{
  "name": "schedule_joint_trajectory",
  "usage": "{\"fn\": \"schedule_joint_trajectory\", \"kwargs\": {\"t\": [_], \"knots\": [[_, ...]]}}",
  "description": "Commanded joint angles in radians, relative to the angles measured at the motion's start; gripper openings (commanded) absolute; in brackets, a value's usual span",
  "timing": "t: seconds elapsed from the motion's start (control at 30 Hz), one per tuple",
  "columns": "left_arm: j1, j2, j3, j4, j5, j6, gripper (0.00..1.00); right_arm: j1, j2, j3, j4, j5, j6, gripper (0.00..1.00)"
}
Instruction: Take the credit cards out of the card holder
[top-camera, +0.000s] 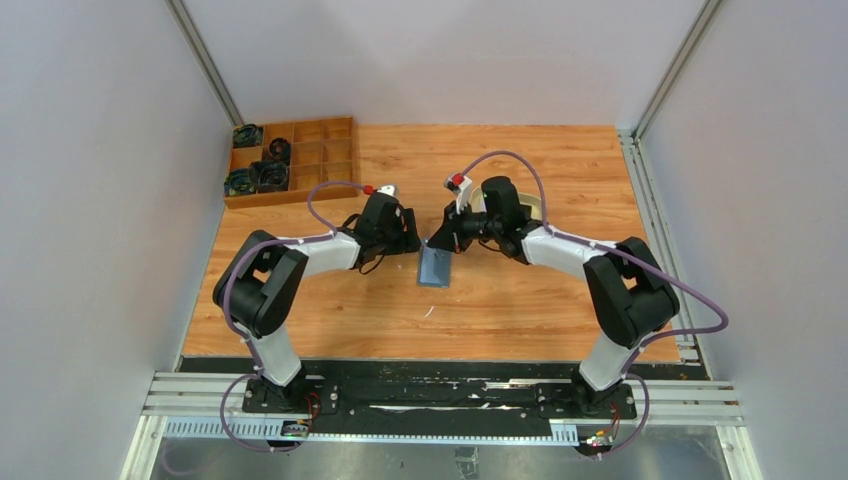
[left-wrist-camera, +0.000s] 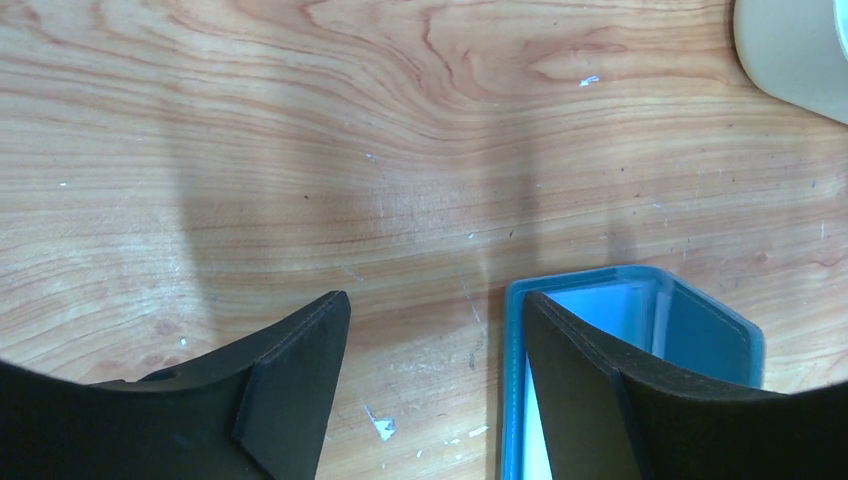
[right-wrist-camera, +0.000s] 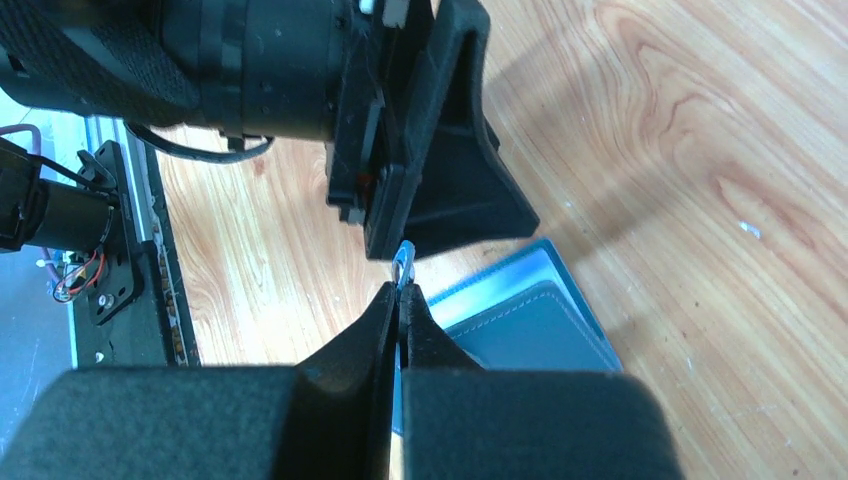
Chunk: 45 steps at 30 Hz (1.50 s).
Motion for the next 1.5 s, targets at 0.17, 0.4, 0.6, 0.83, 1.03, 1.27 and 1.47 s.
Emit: {"fn": "schedule_joint_trajectory", "kwargs": {"t": [0.17,0.4,0.6,0.83,1.03,1.27,1.47], "knots": [[-0.02,0.033,-0.049,-0.34,0.007,0.005,0.73,-0.067,-0.07,-0.263,0.196,0.059,0.1,0.0],[-0.02,-0.034,-0.055,-0.388,-0.006,0.024,0.74,-0.088,-0.082,-0.364,0.245,0.102,0.129,0.0],[-0.02,-0.155,-0.063,-0.38,0.076,0.036,0.77,-0.099,-0.084,-0.359,0.247,0.097,0.138,0.0],[-0.02,-0.174,-0.02,-0.36,0.224,0.042,0.8,-0.098,-0.066,-0.304,0.191,0.075,0.115,0.0],[-0.02,-0.152,-0.051,-0.278,0.313,-0.002,0.79,-0.098,-0.074,-0.285,0.204,0.047,0.146,0.0],[-0.02,-0.176,-0.044,-0.317,0.259,0.013,0.79,-0.096,-0.158,-0.221,0.164,0.031,0.168,0.0],[-0.02,-0.162,-0.044,-0.291,0.265,-0.012,0.8,-0.099,-0.256,-0.232,0.091,0.097,0.133,0.0]]}}
